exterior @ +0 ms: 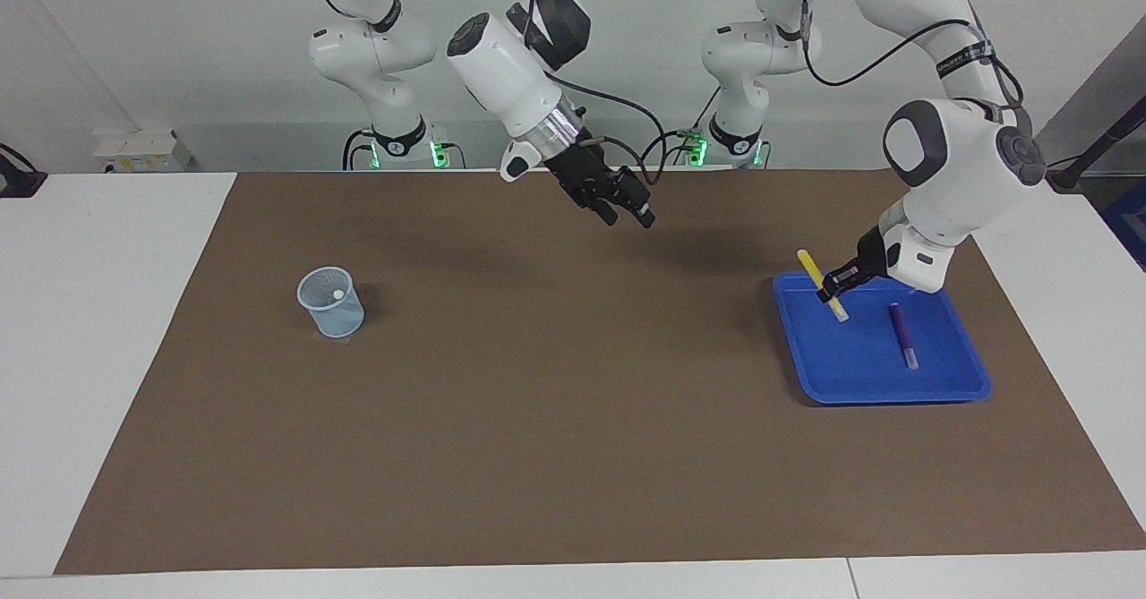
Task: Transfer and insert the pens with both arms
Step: 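Lift the yellow pen toward the right gripper with the left gripper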
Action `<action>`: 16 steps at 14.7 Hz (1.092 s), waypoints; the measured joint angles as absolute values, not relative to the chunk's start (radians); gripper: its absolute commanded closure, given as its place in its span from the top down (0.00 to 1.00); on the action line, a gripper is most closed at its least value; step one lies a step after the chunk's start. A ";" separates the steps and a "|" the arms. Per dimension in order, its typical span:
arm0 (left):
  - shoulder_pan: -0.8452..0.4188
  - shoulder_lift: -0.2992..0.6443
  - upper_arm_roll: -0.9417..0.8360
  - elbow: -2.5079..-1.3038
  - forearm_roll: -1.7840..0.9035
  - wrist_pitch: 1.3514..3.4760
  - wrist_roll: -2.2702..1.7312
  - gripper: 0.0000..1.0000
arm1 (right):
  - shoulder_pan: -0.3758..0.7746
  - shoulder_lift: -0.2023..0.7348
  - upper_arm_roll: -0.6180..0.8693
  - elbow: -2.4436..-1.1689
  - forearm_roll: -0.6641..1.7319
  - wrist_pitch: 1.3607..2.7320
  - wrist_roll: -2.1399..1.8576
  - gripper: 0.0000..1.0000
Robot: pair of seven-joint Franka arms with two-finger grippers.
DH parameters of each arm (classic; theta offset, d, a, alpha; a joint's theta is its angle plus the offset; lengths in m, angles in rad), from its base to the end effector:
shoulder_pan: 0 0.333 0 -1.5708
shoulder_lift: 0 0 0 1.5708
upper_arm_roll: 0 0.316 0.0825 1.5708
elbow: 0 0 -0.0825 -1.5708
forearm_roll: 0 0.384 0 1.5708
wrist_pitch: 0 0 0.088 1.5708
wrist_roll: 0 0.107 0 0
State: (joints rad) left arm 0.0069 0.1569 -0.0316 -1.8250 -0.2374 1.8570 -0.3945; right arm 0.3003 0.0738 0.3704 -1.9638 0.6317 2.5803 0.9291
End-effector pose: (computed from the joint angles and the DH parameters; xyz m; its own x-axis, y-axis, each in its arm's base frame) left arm 0.5901 -0.0321 0.4394 0.8873 0.4124 -0.2066 0.4456 -0.8821 0.1527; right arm 0.4904 0.3696 0.4964 0.7848 -0.5776 -0.2245 -0.5729 -0.5380 -0.6184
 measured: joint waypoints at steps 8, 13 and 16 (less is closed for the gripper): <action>-0.022 0.093 -0.024 -1.930 -0.600 1.805 -0.818 0.00 | 0.304 0.075 0.370 -1.965 0.632 2.581 0.925 0.85; -0.022 0.021 -0.026 -1.993 -0.689 1.825 -1.007 0.00 | 0.340 0.082 0.371 -1.965 0.632 2.639 0.925 0.87; -0.044 -0.022 -0.029 -2.036 -0.704 1.879 -1.111 0.00 | 0.379 0.093 0.371 -1.965 0.632 2.672 0.925 0.87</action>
